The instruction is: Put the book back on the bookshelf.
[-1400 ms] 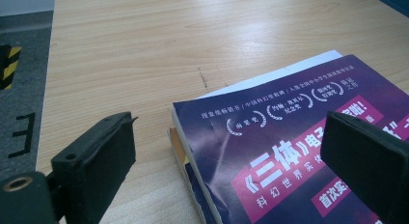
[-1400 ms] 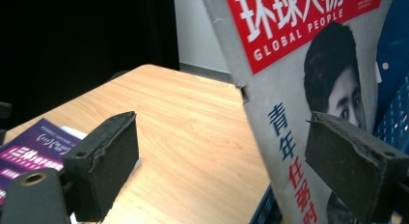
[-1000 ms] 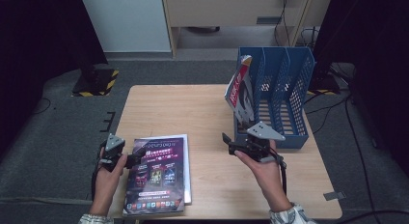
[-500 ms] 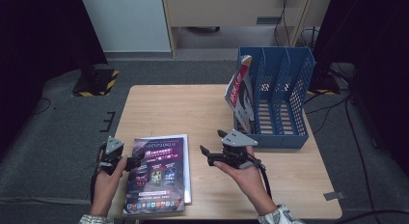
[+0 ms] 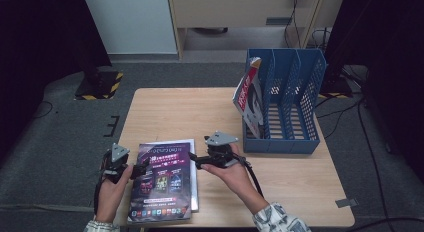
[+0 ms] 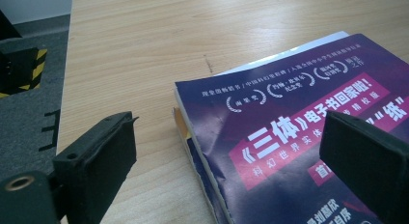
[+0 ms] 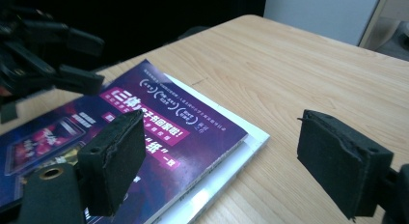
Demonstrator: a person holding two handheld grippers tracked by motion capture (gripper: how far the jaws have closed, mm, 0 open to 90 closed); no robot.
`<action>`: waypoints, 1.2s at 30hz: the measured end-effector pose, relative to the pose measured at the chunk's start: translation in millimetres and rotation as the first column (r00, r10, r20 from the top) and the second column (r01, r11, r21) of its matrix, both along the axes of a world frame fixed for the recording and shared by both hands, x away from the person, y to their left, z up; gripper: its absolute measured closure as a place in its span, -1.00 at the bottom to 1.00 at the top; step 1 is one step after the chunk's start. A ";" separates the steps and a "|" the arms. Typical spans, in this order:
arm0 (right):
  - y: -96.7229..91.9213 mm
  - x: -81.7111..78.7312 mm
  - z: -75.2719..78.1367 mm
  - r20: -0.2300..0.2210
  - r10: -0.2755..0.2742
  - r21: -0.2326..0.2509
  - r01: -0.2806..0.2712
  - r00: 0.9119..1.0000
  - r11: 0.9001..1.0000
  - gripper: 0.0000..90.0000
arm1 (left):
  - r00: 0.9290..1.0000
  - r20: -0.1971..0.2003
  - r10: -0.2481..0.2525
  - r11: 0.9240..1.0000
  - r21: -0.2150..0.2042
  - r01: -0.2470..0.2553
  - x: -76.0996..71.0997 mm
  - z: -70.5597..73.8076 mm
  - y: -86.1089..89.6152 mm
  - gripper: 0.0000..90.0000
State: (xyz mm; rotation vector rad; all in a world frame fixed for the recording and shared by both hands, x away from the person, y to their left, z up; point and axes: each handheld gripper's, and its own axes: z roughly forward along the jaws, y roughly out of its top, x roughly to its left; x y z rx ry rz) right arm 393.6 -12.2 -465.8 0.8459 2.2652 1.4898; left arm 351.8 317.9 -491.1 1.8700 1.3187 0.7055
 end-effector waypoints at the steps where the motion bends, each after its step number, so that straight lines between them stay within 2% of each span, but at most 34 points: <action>1: 3.7 1.6 -2.3 -0.001 0.004 -0.006 -0.004 1.000 1.000 -0.61 | 1.000 0.001 0.001 1.000 -0.004 -0.001 0.8 -0.4 0.7 -0.88; 4: 10.0 2.8 -11.6 -0.012 0.009 -0.022 -0.009 1.000 1.000 -0.69 | 1.000 -0.004 -0.006 1.000 -0.008 0.006 3.6 -1.2 2.5 -0.88; 5: 11.6 2.0 -16.1 -0.038 0.016 -0.053 -0.018 0.999 0.998 -0.76 | 1.000 -0.011 -0.014 1.000 -0.011 0.014 4.1 -2.2 4.1 -0.87; 7: 9.9 -0.3 -19.5 -0.025 0.010 -0.041 -0.012 1.000 0.999 -0.74 | 1.000 -0.014 -0.021 1.000 -0.016 0.021 3.1 -3.0 5.7 -0.84; 10: 9.4 -2.0 -21.6 -0.031 0.010 -0.040 -0.011 0.999 0.999 -0.77 | 0.999 -0.018 -0.029 0.999 -0.018 0.028 1.7 -3.1 6.4 -0.79; 12: 9.5 -3.7 -23.8 -0.043 0.011 -0.031 -0.012 0.999 0.999 -0.76 | 0.999 -0.017 -0.031 0.999 -0.017 0.031 1.2 -2.5 6.3 -0.76; 13: 10.9 -5.5 -26.0 -0.055 0.015 -0.056 -0.018 0.998 0.998 -0.71 | 0.999 -0.019 -0.035 0.999 -0.010 0.035 2.7 -2.5 5.4 -0.69; 14: 10.9 -5.5 -26.0 -0.055 0.015 -0.056 -0.018 0.998 0.998 -0.71 | 0.999 -0.019 -0.035 0.999 -0.010 0.035 2.7 -2.5 5.4 -0.67; 15: 11.5 -8.1 -28.7 -0.039 0.028 -0.066 -0.031 0.999 0.997 -0.59 | 0.999 -0.025 -0.039 0.999 -0.012 0.039 3.8 -2.9 4.7 -0.64; 17: 11.8 -8.5 -30.3 -0.040 0.029 -0.066 -0.031 0.999 0.997 -0.58 | 0.998 -0.033 -0.046 0.999 -0.004 0.046 6.0 -3.9 3.3 -0.62; 20: 13.6 -9.3 -36.4 -0.054 0.035 -0.082 -0.040 0.998 0.996 -0.56 | 0.998 -0.040 -0.050 0.999 0.000 0.050 8.2 -4.7 3.0 -0.58; 21: 14.1 -10.0 -40.0 -0.072 0.044 -0.088 -0.050 0.996 0.995 -0.52 | 0.998 -0.039 -0.050 0.999 0.002 0.050 8.6 -4.8 2.9 -0.53; 27: 19.1 -11.1 -45.1 -0.091 0.050 -0.093 -0.058 0.995 0.994 -0.50 | 0.997 -0.056 -0.047 0.999 0.023 0.048 8.1 -7.3 5.7 -0.40; 32: 22.5 -11.9 -50.8 -0.098 0.055 -0.104 -0.066 0.994 0.992 -0.49 | 0.997 -0.061 -0.045 0.999 0.019 0.047 9.4 -8.4 7.4 -0.24; 36: 23.9 -13.1 -55.1 -0.111 0.068 -0.109 -0.080 0.991 0.991 -0.51 | 0.997 -0.065 -0.045 0.999 0.023 0.047 10.5 -9.5 5.3 -0.23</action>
